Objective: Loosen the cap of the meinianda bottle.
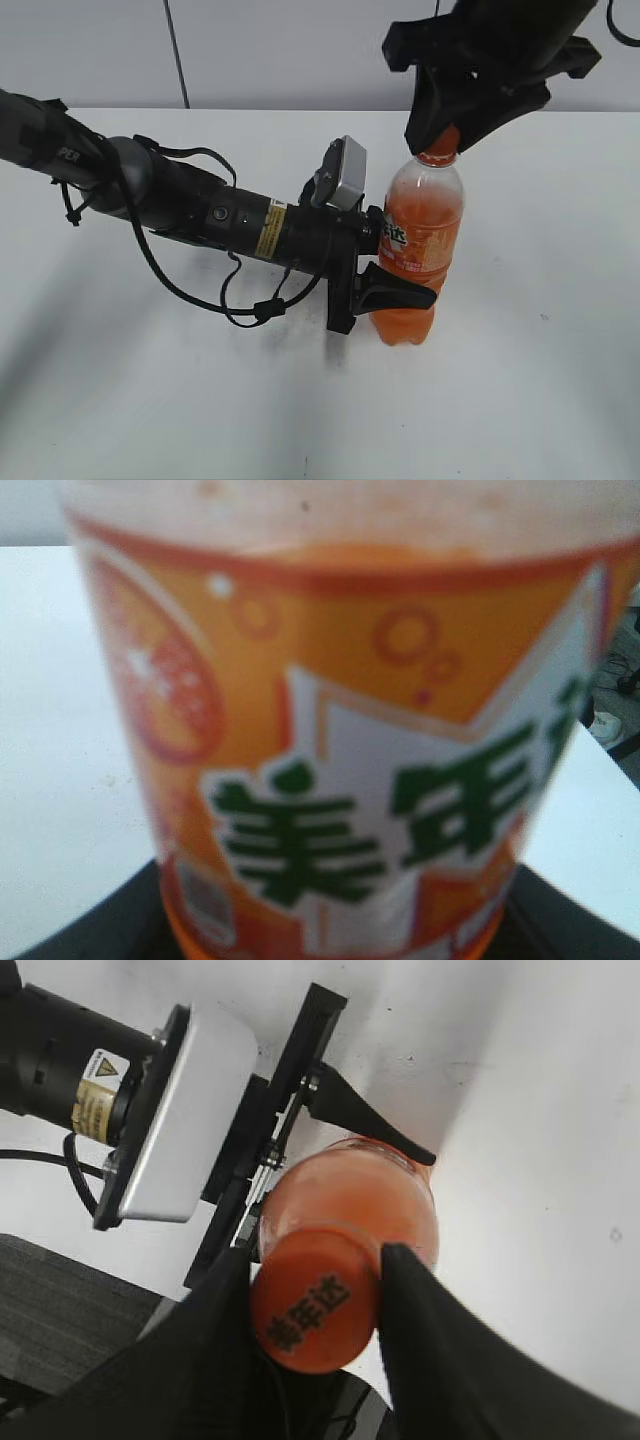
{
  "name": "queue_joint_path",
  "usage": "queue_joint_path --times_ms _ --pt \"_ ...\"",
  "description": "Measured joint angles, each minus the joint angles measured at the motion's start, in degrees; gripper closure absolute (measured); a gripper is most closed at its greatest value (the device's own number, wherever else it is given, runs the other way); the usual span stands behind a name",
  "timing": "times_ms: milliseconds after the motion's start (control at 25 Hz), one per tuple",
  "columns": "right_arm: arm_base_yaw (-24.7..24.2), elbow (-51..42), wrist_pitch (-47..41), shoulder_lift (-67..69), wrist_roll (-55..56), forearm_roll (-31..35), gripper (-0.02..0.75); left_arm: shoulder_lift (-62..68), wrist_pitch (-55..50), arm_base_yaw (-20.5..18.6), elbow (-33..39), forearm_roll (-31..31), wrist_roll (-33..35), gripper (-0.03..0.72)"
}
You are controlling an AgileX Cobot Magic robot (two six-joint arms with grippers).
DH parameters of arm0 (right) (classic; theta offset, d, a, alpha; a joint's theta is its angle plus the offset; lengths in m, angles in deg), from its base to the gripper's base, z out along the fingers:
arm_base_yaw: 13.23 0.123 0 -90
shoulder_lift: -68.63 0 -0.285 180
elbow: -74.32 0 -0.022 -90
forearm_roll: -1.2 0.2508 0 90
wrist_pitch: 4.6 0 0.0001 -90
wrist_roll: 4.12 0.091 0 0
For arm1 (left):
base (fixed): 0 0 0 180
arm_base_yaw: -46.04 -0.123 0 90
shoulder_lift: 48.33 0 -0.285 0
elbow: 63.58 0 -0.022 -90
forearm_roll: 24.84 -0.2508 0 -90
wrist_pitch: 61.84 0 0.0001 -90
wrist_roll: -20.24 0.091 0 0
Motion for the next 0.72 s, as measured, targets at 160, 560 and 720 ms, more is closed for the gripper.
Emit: queue_joint_path --times_ms 160,560,720 --pt "0.00 0.05 -0.06 0.07 -5.84 0.35 0.457 0.00 0.00 0.00 0.00 0.00 0.00 0.290" --pt "0.00 0.05 -0.06 0.12 -57.44 0.14 0.462 0.00 0.07 0.00 0.00 -0.05 0.11 0.290" --pt "0.00 0.16 -0.06 0.12 -81.73 -0.14 0.465 0.00 0.02 0.00 0.00 0.00 0.06 0.290"
